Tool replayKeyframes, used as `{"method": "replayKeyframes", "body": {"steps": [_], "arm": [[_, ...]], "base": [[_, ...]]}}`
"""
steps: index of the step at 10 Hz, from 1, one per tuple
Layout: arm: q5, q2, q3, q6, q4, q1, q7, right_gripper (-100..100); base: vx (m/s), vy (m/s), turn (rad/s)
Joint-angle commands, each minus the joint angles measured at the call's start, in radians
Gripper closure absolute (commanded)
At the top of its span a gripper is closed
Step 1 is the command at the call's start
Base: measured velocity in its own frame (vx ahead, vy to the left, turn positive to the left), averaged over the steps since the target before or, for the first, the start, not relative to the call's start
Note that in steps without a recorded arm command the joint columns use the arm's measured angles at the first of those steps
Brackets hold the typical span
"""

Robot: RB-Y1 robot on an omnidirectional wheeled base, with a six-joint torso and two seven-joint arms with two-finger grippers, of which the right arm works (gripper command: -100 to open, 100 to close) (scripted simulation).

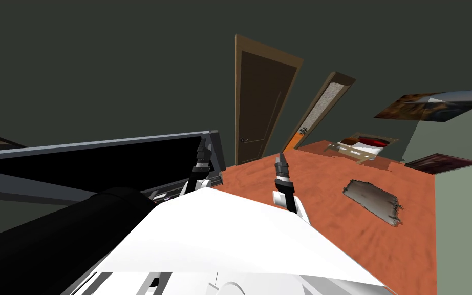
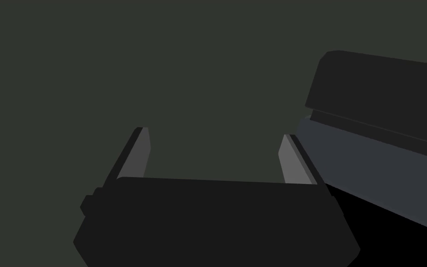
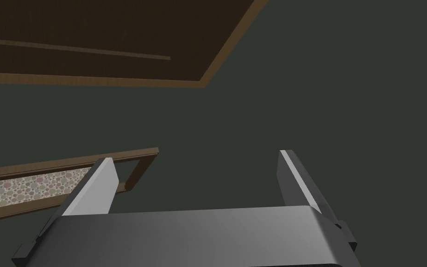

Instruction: Pull the door open

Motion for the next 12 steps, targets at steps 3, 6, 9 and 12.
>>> {"method": "replayKeyframes", "body": {"steps": [3,6,9,12], "arm": [[0.016,-0.007,-0.002,-0.009,0.104,-0.051,-0.014,-100],[0.029,-0.011,-0.005,-0.019,0.196,-0.095,-0.027,-100],[0.042,-0.013,-0.008,-0.028,0.290,-0.141,-0.039,-100],[0.056,-0.014,-0.010,-0.038,0.387,-0.187,-0.053,-100]], "base": [[0.086,-0.045,0.045],[0.093,-0.053,0.057],[0.097,-0.053,0.054],[0.091,-0.045,0.056]]}}
